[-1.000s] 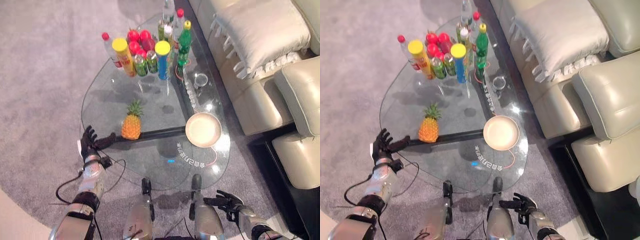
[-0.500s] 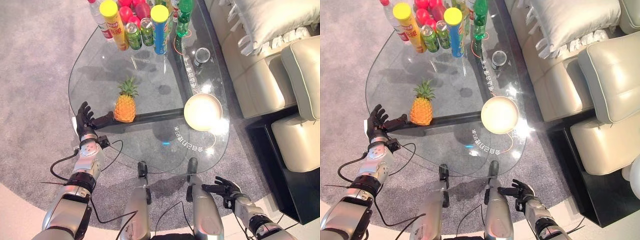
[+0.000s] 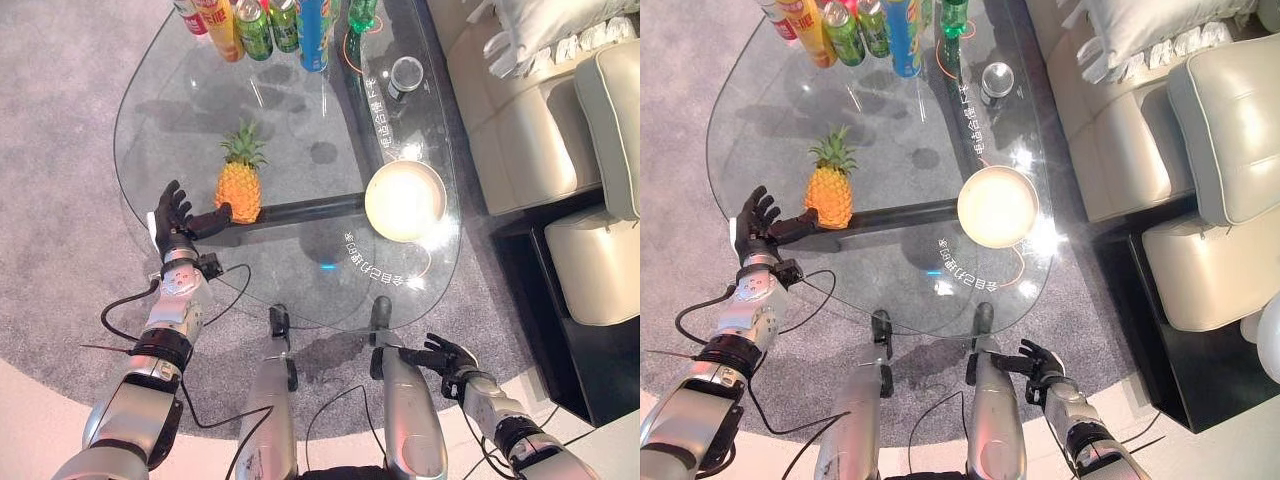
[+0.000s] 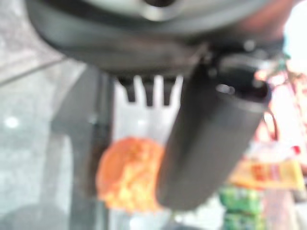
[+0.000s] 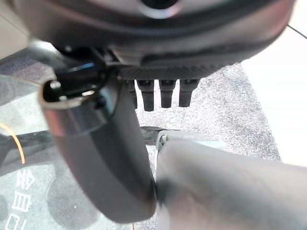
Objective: Pick up the fruit to the plate
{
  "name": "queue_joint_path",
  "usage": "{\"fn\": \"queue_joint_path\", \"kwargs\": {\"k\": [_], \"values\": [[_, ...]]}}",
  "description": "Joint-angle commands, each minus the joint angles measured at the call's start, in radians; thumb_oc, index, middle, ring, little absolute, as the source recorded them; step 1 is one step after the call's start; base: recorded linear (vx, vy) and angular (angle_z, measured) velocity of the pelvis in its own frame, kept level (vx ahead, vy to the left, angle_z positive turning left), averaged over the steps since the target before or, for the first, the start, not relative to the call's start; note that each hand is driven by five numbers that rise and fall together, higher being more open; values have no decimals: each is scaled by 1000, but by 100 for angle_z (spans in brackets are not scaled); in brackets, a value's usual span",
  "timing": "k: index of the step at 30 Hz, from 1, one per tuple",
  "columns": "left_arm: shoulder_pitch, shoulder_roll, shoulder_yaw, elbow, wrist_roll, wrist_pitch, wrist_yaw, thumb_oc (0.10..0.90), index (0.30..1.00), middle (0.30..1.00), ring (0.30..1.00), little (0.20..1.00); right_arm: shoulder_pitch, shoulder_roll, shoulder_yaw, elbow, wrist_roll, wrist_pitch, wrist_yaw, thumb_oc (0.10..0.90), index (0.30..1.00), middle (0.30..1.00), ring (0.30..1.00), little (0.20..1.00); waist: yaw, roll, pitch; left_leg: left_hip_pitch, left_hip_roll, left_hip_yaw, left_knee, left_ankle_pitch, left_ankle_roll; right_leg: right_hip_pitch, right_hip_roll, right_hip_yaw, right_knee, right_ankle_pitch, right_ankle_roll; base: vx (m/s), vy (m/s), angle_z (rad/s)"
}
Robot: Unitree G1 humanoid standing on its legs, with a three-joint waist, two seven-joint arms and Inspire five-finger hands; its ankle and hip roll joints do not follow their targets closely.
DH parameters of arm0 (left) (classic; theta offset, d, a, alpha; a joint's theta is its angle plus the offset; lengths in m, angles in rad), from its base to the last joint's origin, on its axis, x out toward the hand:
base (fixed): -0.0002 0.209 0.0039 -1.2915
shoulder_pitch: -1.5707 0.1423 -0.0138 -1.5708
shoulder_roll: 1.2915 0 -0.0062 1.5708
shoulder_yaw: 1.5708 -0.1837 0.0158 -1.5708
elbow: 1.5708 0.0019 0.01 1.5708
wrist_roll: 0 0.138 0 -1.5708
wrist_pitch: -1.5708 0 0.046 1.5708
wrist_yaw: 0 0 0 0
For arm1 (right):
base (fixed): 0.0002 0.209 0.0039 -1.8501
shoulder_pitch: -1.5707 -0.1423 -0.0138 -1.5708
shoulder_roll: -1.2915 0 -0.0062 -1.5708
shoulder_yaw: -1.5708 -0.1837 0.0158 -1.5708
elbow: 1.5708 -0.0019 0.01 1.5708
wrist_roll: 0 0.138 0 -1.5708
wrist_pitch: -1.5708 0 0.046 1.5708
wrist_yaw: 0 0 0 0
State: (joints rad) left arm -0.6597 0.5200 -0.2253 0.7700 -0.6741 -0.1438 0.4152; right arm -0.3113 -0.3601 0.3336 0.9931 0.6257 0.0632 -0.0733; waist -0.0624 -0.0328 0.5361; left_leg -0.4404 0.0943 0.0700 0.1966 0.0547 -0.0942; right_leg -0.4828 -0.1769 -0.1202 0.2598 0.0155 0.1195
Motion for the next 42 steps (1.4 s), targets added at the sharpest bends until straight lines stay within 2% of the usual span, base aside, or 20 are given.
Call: {"fn": "queue_joint_path", "kwargs": {"k": [1, 11, 22, 33, 42], "values": [[-82, 97, 21, -33, 36, -50, -11, 800, 900, 900, 900, 900, 79, -34, 58, -5, -3, 61, -12, 800, 900, 900, 900, 900, -18, -28, -16, -79, -88, 105, 161, -129, 47, -32, 92, -16, 26, -43, -42, 0, 0, 0], [-120, 113, -2, 9, 0, -33, -44, 800, 900, 900, 900, 900, 83, -52, 59, -24, -7, 69, 2, 800, 900, 900, 900, 900, -37, -11, -16, -115, -89, 109, 164, -125, 47, -82, 92, -1, 38, -37, -41, 2, 12, -2], [-152, 107, -23, 56, -19, -11, -48, 800, 900, 900, 900, 900, 68, -56, 65, -11, -9, 53, 7, 800, 900, 900, 900, 900, -50, -8, -16, -144, -88, 117, 169, -120, 44, -111, 94, 6, 40, -33, -41, 0, 0, 0], [-187, 99, -37, 160, -19, 54, -32, 800, 900, 900, 900, 900, 44, -57, 80, -28, -6, 47, -16, 800, 900, 900, 900, 900, -67, -4, -16, -195, -91, 118, 184, -119, 43, -167, 99, 18, 56, -29, -42, 10, 11, -5], [-214, 96, -37, 248, -24, 59, -56, 800, 900, 900, 900, 900, 30, -51, 99, -17, 3, 27, -17, 800, 900, 900, 900, 900, -76, -7, -16, -215, -95, 122, 186, -117, 42, -188, 99, 27, 55, -23, -39, 0, 0, 0]]}}
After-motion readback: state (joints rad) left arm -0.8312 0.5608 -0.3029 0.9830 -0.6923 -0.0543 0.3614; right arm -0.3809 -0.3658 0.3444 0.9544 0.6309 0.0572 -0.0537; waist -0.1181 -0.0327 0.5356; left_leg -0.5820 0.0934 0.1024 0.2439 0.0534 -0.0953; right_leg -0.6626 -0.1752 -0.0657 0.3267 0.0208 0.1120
